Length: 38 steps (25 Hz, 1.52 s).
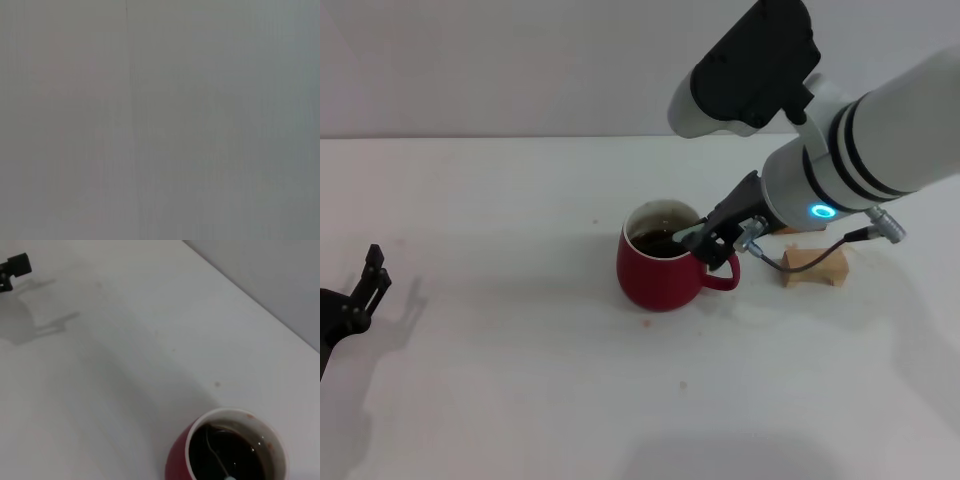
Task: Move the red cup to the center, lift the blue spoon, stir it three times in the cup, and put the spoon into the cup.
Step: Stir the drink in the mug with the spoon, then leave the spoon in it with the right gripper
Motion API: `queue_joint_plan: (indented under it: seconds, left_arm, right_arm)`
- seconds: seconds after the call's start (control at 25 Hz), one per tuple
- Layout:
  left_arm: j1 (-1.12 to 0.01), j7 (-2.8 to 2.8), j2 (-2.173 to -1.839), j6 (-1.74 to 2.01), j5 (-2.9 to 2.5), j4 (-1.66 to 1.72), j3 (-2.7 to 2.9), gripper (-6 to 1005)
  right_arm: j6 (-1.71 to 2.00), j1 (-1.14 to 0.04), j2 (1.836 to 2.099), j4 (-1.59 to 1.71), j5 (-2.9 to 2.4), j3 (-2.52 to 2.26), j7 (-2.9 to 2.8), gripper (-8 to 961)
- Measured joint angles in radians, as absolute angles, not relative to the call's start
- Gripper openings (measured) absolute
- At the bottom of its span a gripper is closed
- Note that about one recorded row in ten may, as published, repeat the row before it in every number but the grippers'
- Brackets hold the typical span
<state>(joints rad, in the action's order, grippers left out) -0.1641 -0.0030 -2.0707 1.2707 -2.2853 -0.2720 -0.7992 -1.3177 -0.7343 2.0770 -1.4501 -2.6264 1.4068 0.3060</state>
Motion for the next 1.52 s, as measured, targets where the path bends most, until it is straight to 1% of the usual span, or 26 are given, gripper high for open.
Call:
queue_joint_plan:
  seconds: [0.84,1.52]
  left_arm:
    - [-0.167,-0.005,-2.071,1.267,-2.286,-0.271,-0.790,858]
    - [-0.170,-0.005,-2.071,1.268,-2.286,-0.274,-0.787,857]
  right_arm:
    - [-1.332,-0.710,2.072,-1.450,-2.636,1.451,0.314,130]
    - [-1.349,-0.715,2.078,-1.488,-2.627,1.393,0.306,129]
